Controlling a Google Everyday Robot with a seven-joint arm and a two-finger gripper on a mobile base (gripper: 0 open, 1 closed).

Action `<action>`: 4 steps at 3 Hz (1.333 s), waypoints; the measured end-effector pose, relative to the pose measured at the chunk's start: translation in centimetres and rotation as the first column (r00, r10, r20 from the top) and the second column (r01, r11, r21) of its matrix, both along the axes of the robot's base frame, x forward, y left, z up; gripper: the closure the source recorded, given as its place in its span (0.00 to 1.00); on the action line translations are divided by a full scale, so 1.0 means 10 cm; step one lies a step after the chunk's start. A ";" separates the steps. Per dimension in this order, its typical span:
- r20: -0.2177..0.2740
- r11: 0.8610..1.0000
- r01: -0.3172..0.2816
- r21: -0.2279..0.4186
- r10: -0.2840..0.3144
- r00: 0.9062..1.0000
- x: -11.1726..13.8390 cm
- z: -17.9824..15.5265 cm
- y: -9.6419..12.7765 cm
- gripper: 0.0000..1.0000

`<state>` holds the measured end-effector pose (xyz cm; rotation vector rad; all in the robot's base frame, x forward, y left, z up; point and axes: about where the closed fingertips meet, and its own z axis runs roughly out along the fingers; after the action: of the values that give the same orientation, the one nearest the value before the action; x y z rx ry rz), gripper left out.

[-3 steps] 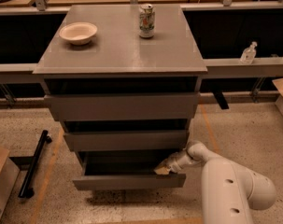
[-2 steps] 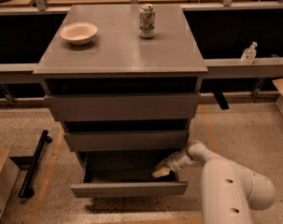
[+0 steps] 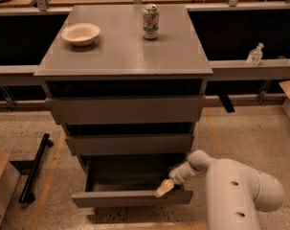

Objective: Open bottom drawer

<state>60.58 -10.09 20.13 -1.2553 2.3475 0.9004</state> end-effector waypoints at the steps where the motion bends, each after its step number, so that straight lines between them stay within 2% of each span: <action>1: -0.051 0.999 0.043 -0.025 -0.044 0.998 -0.23 -0.06 -0.12 0.00; 2: -0.092 0.996 0.083 -0.043 -0.087 0.992 -0.46 -0.06 -0.20 0.00; 3: -0.130 0.996 0.091 -0.023 -0.093 0.987 -0.67 -0.01 -0.15 0.18; 4: -0.181 0.996 0.093 -0.001 -0.091 0.979 -0.86 0.01 -0.10 0.42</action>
Offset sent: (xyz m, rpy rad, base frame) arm -0.0734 -0.0343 -0.0036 -0.0610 0.1399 -0.1377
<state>51.94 -11.08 20.22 -1.0925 2.5160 1.0313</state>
